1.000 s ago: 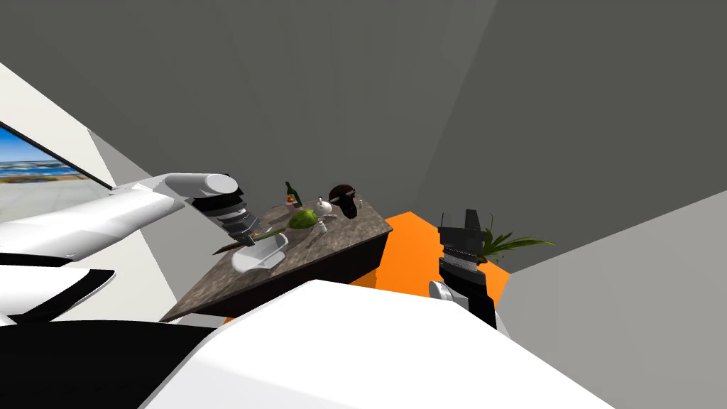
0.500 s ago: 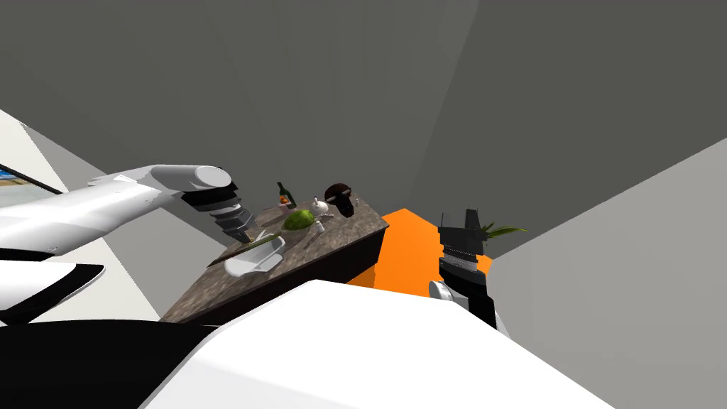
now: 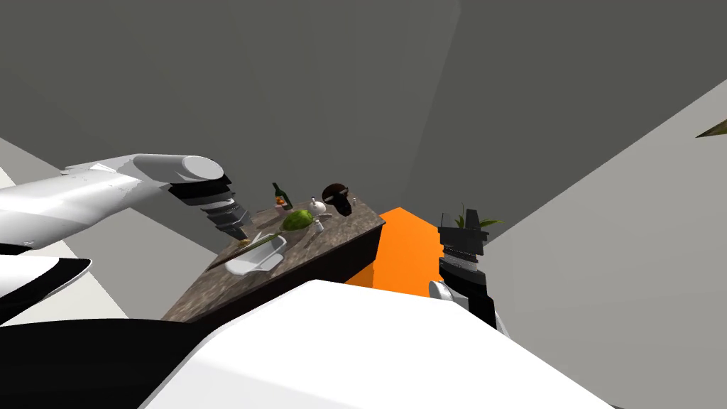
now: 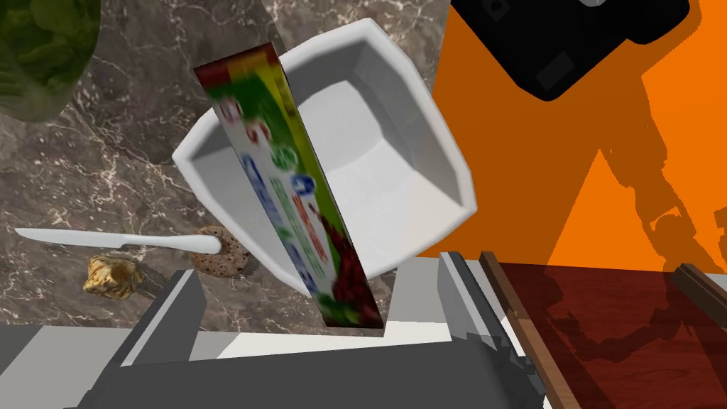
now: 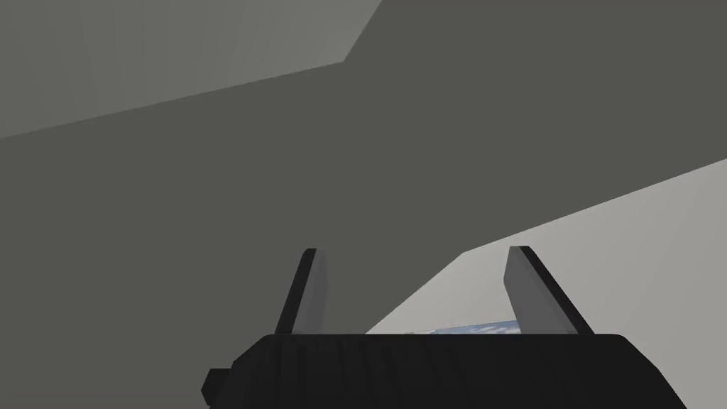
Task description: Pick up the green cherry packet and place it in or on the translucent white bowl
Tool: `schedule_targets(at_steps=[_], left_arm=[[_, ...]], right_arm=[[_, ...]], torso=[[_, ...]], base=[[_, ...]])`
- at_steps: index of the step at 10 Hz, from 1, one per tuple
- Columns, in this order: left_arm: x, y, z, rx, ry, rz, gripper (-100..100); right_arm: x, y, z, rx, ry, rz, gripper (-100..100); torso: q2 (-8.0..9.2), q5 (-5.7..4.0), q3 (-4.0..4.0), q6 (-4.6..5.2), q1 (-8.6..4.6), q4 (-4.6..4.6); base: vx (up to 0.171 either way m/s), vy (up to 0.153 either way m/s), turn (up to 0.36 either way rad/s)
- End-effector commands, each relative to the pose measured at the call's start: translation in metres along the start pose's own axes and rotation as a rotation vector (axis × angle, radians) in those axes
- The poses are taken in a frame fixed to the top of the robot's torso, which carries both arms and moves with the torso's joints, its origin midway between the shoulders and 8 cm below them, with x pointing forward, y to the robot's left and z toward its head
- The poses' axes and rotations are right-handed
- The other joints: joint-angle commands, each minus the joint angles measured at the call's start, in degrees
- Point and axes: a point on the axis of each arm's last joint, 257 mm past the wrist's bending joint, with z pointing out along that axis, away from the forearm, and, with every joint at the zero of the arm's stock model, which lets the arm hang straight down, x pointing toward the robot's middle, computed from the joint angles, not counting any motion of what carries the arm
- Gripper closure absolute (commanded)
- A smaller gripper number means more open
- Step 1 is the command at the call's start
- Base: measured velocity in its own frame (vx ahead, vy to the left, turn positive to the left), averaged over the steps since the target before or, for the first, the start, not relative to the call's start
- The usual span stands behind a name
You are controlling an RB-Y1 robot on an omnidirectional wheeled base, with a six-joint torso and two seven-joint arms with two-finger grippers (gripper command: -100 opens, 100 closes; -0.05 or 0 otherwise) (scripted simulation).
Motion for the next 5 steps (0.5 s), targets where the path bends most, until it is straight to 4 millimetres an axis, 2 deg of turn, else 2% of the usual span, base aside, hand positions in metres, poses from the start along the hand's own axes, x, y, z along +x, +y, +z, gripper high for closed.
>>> schedule_targets(at_steps=[1, 5], left_arm=[[0.0000, 0.0000, 0.0000, 0.000, 0.000, 0.000, 0], [0.0000, 0.0000, 0.0000, 0.000, 0.000, 0.000, 0]], right_arm=[[0.0000, 0.0000, 0.0000, 0.000, 0.000, 0.000, 0], [0.0000, 0.0000, 0.0000, 0.000, 0.000, 0.000, 0]], torso=[[0.00, 0.00, 0.00, 0.00, 0.00, 0.00], [-0.11, -0.01, -0.07, 0.01, -0.04, -0.03]], base=[[0.000, 0.000, 0.000], [0.000, 0.000, 0.000]])
